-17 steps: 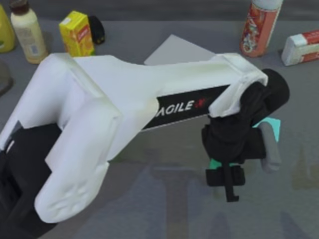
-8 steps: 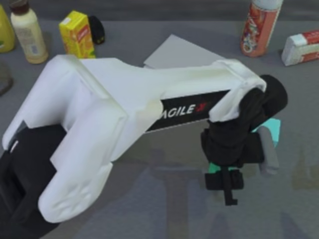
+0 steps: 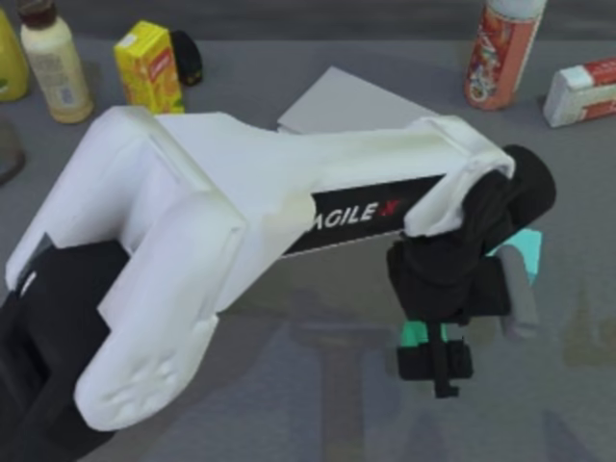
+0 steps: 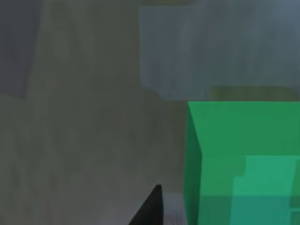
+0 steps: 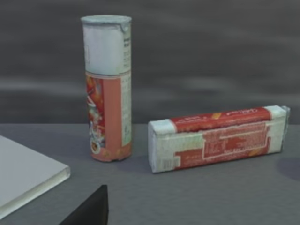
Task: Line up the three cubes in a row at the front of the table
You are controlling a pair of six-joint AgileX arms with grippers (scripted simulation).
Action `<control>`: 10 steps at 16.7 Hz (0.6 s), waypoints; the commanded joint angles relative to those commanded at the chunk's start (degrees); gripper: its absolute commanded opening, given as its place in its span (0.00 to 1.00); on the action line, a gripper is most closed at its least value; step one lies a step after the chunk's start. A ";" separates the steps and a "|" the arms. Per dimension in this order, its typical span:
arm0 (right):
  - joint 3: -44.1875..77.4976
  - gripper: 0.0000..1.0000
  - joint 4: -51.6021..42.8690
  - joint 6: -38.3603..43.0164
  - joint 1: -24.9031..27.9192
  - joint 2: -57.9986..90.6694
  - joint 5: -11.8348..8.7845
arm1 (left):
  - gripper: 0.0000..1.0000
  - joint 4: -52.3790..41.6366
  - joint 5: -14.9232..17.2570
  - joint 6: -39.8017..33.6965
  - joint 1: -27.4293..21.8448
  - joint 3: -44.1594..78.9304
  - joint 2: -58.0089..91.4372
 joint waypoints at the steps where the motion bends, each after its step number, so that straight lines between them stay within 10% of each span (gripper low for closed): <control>1: 0.00 1.00 0.00 0.00 0.00 0.00 0.00 | 0.98 0.00 0.00 0.00 0.00 0.00 0.00; 10: 0.00 1.00 0.00 0.00 0.00 0.00 0.00 | 1.00 -0.01 0.00 0.00 0.14 0.01 -0.03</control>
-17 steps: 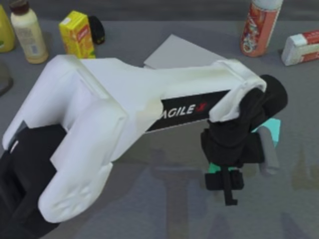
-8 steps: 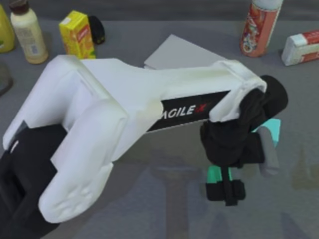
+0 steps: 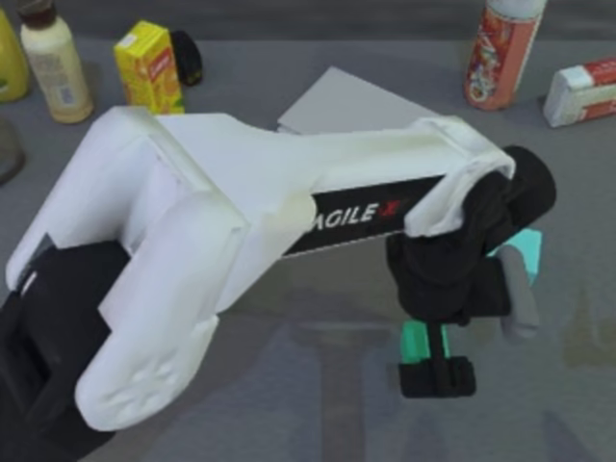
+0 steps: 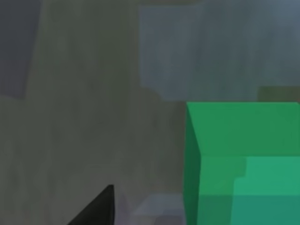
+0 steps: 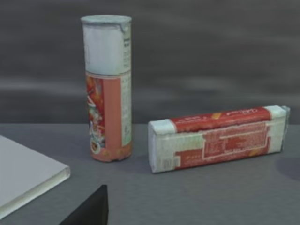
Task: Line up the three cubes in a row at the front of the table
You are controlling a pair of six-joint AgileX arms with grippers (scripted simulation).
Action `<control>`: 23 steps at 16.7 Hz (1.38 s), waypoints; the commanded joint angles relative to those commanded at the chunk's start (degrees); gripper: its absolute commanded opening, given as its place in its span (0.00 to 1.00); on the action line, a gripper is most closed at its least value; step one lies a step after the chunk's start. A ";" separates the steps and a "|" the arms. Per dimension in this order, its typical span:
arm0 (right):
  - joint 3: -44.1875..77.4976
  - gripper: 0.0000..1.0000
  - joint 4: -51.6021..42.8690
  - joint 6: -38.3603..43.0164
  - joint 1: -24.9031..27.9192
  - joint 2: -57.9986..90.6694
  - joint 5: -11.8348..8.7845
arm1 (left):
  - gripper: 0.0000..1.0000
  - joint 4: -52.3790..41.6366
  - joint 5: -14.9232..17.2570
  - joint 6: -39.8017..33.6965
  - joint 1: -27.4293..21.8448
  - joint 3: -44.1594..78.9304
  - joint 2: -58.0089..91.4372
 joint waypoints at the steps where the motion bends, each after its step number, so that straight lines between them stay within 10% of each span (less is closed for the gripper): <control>1: 0.00 1.00 0.00 0.00 0.00 0.00 0.00 | 1.00 -0.20 -0.01 0.05 -0.04 0.19 -0.01; 16: 1.50 1.00 -1.07 -0.94 0.30 1.51 0.03 | 1.00 -12.73 -0.16 -0.49 1.65 9.42 -4.30; 23: 21.12 1.00 -14.49 -12.38 4.33 23.05 0.03 | 1.00 0.71 -1.15 -7.36 13.36 -12.52 -28.46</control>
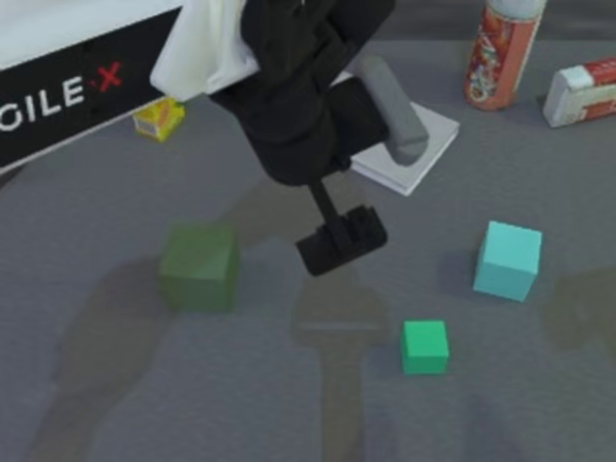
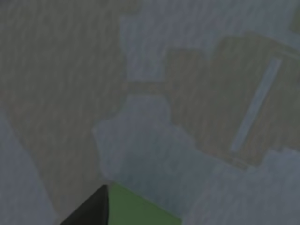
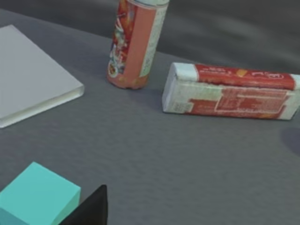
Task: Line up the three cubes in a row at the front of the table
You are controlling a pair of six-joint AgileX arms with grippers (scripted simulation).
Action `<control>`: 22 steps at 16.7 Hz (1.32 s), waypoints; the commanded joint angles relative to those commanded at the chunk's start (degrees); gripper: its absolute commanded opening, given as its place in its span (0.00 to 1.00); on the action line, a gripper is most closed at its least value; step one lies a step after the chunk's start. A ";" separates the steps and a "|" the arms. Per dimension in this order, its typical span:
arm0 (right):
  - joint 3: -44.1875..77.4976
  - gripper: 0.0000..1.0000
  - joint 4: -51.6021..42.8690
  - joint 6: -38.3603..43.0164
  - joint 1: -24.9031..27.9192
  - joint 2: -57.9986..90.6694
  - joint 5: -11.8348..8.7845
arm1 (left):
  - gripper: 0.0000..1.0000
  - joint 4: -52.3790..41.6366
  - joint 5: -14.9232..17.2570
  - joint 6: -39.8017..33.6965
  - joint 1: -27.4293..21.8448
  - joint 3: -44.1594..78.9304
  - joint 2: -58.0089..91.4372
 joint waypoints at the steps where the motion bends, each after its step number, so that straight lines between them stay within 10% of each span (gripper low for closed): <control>1: 4.03 1.00 -2.85 -2.35 0.84 5.22 -0.01 | 1.00 2.83 -0.09 -1.54 2.47 -4.95 -5.59; 13: 52.25 1.00 -38.50 -30.90 10.75 72.50 -0.12 | 1.00 41.82 0.04 -21.46 32.73 -73.14 -80.66; 22: 71.64 1.00 -50.61 -41.66 14.43 94.51 0.07 | 1.00 59.95 0.59 -28.35 42.57 -94.79 -106.75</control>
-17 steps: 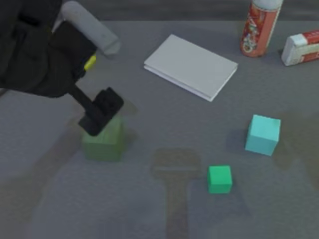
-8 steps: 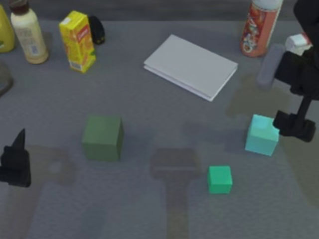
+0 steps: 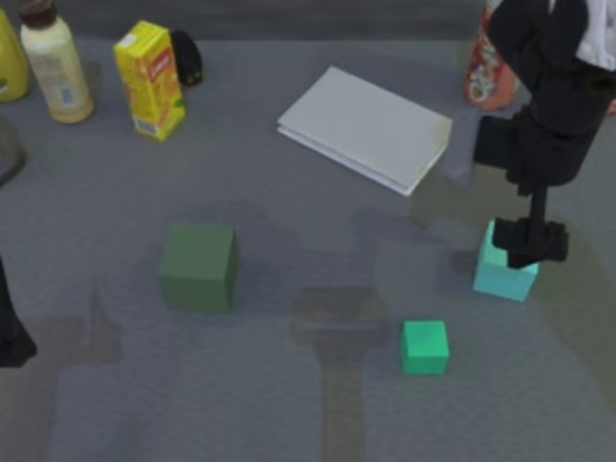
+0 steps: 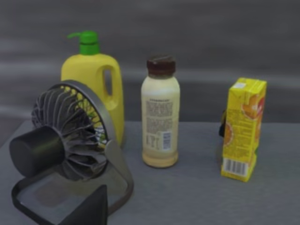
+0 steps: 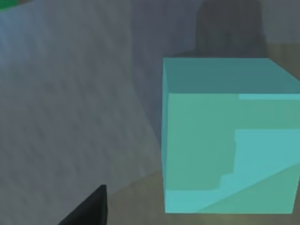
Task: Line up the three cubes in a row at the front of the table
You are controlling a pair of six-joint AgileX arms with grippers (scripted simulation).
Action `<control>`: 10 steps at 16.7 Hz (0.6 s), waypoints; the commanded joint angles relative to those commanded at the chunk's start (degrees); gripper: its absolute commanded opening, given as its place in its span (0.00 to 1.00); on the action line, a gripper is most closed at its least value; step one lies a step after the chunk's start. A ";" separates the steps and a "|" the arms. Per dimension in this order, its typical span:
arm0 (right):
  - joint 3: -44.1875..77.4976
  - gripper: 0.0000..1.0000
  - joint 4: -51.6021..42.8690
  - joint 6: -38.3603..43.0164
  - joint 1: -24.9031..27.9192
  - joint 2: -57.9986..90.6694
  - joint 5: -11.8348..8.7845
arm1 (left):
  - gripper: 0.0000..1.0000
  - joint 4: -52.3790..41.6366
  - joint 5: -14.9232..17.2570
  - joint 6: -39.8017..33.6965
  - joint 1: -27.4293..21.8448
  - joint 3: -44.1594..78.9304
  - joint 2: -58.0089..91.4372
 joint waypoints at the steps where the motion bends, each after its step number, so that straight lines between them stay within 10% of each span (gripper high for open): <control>1: 0.15 1.00 -0.08 -0.08 0.03 0.16 0.00 | 1.00 0.14 0.01 -0.04 0.05 -0.16 -0.19; 10: -3.78 1.00 6.29 -0.09 -0.03 2.63 0.02 | 1.00 0.14 0.01 -0.04 0.05 -0.16 -0.19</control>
